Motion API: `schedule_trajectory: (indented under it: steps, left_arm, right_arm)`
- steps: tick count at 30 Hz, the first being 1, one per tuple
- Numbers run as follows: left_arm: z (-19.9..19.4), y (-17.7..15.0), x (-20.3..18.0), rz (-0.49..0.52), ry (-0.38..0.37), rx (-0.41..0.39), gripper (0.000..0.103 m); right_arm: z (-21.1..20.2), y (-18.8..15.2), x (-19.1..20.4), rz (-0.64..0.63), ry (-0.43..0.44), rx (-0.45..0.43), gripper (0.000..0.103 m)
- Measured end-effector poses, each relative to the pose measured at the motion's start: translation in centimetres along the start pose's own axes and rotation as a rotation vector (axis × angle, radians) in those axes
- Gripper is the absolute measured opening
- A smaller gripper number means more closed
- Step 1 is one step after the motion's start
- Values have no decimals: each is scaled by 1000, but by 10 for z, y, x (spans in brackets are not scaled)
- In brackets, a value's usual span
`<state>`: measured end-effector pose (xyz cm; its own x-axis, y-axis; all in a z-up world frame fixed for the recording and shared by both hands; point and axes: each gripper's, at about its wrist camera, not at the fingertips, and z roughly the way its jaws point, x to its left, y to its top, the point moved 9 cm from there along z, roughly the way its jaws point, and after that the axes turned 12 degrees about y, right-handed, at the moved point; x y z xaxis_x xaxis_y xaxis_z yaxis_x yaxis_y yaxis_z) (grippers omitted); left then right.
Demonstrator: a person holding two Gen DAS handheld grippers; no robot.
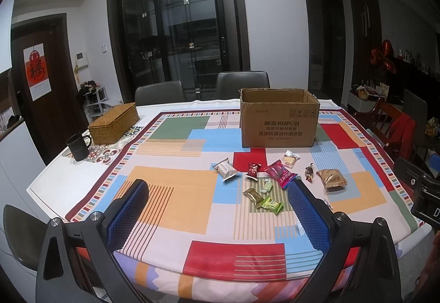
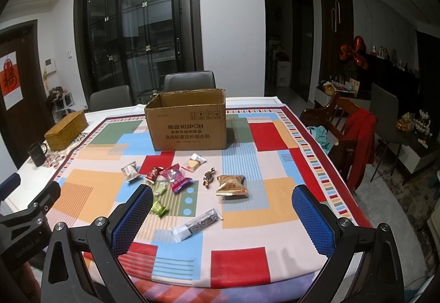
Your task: Organize snacks
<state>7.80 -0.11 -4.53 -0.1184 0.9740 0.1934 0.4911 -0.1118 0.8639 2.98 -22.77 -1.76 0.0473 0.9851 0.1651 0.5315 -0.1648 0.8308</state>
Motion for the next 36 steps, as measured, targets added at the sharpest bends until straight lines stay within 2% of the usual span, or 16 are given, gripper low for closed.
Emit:
schedule_trajectory:
  steps: [36]
  left_arm:
    - [-12, -1, -2, 1, 1, 1, 103]
  right_arm:
    - [1, 0, -4, -1, -3, -1, 102]
